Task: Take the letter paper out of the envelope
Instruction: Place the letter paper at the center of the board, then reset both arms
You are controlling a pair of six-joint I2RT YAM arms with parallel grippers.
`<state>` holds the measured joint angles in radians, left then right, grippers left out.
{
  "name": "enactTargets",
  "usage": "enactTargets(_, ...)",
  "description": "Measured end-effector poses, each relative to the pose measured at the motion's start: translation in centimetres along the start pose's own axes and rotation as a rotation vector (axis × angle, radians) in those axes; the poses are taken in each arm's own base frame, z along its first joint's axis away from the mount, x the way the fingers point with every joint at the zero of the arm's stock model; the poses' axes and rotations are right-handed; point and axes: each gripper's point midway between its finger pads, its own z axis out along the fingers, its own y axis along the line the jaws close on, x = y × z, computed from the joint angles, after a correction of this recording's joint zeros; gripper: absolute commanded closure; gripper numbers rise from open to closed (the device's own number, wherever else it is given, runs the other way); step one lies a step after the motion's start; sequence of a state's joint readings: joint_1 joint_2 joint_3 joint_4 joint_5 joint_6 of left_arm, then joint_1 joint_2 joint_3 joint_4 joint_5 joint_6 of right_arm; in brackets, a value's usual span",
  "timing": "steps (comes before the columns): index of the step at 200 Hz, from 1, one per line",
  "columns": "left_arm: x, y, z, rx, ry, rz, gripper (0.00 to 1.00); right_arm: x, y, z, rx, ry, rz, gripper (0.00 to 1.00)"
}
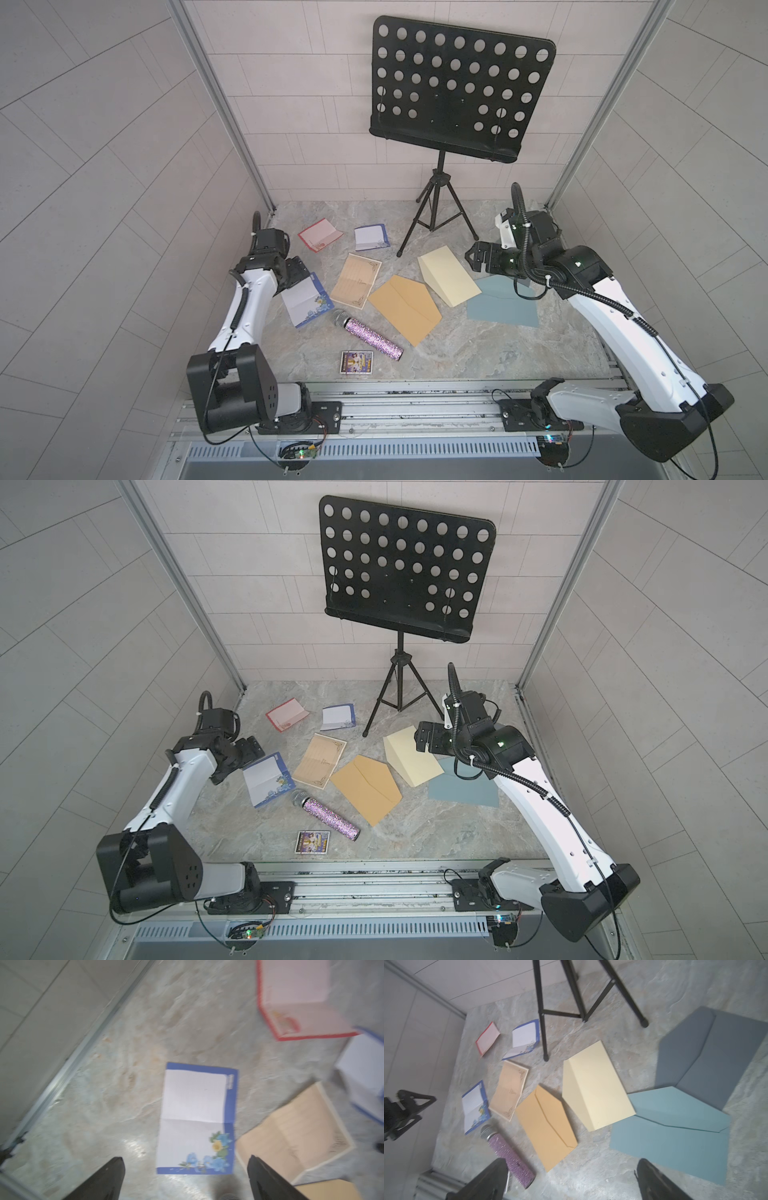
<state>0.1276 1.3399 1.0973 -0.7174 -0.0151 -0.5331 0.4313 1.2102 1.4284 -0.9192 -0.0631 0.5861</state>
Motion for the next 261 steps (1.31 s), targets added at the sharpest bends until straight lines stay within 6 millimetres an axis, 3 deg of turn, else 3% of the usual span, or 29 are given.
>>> enactTargets(21, 0.0, -5.1, -1.7, 0.147, -0.081, 0.007, 0.0, -0.8, -0.7, 1.0, 0.09, -0.056, -0.04, 0.0)
enactTargets(43, -0.6, -9.1, -5.4, 0.272, -0.207, 0.031, 0.0, -2.2, -1.9, 2.1, 0.196, -0.142, -0.073, 0.0)
enactTargets(54, -1.4, -9.2, -7.1, 0.272, -0.275, 0.022, 0.0, -2.6, -3.1, 2.7, 0.262, -0.191, -0.084, 0.0)
enactTargets(71, -3.5, -7.6, -9.2, 0.213, -0.408, -0.02, 0.0, -2.8, -5.4, 4.2, 0.349, -0.254, -0.096, 0.0)
enactTargets(91, -4.6, -6.1, -9.8, 0.17, -0.544, 0.032, 0.0, -1.8, -9.0, 6.6, 0.436, -0.297, -0.11, 0.0)
enactTargets(106, -4.0, -4.4, -8.3, 0.103, -0.608, 0.092, 0.0, 0.0, -12.0, 8.5, 0.498, -0.308, -0.133, 0.0)
enactTargets(123, -2.4, -2.0, -4.8, 0.017, -0.614, 0.144, 0.0, 2.4, -14.8, 10.3, 0.559, -0.302, -0.181, 0.0)
enactTargets(144, 0.6, 2.2, -0.1, -0.105, -0.578, 0.191, 0.0, 4.2, -17.1, 11.3, 0.605, -0.301, -0.226, 0.0)
enactTargets(166, 3.1, 4.6, 2.6, -0.163, -0.535, 0.252, 0.0, 6.0, -19.3, 11.8, 0.643, -0.323, -0.235, 0.0)
enactTargets(187, 3.4, 4.2, 3.8, -0.143, -0.548, 0.297, 0.0, 8.0, -21.3, 12.4, 0.671, -0.302, -0.238, 0.0)
enactTargets(198, 3.4, 3.6, 4.4, -0.122, -0.549, 0.316, 0.0, 8.0, -21.6, 12.7, 0.667, -0.312, -0.235, 0.0)
enactTargets(261, 1.9, -1.0, 8.3, 0.01, -0.578, 0.387, 0.0, 4.1, -20.6, 15.1, 0.574, -0.388, -0.215, 0.0)
